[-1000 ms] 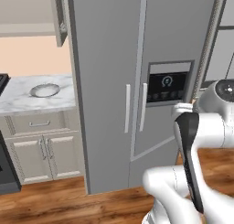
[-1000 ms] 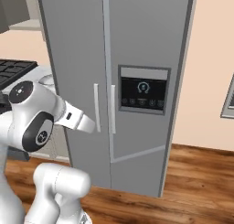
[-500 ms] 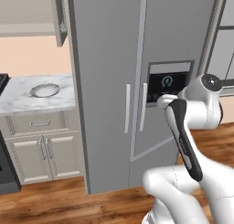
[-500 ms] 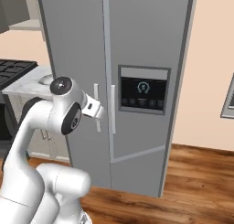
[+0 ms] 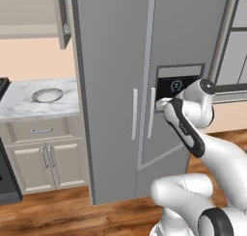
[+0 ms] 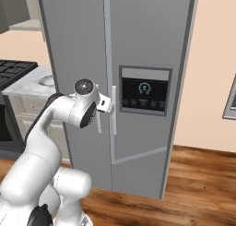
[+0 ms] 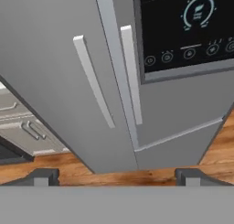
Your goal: Move the hot dog bun to the plate on the dining table and place the condiment next to that plate. Then navigate to the fridge and take the sausage and place it on the plate as well.
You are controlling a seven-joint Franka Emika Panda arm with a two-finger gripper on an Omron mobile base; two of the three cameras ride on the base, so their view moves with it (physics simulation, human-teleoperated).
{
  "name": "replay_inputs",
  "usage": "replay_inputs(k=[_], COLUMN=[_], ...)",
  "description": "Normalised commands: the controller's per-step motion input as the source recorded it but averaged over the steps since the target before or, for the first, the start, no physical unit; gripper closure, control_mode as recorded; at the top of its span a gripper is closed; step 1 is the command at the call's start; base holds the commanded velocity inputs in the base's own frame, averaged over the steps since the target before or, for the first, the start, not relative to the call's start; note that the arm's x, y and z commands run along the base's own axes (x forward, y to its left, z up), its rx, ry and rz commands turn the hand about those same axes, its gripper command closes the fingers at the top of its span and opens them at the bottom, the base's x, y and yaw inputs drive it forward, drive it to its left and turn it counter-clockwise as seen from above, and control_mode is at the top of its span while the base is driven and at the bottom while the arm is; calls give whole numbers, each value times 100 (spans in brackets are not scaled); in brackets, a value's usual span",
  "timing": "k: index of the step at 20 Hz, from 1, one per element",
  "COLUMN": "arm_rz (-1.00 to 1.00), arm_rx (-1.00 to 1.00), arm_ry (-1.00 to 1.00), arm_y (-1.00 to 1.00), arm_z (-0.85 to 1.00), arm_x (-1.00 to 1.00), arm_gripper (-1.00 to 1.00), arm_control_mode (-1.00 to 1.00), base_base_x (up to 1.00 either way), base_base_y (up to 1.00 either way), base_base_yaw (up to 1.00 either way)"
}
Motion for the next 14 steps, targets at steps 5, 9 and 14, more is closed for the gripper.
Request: replay_inputs(k=[5, 9, 14], arm_rz=[1, -1, 0], arm_rx=[-16, -14, -1], arm_ry=[0, 0, 0], arm_y=[3, 1, 0], arm_z=[-18, -15, -14], arm_x=[56, 53, 59], arm_gripper=[-100, -100, -100], arm_control_mode=[-100, -100, -100], base_base_x=[0, 0, 0], base_base_y=[0, 0, 0], base_base_yaw=[0, 0, 0])
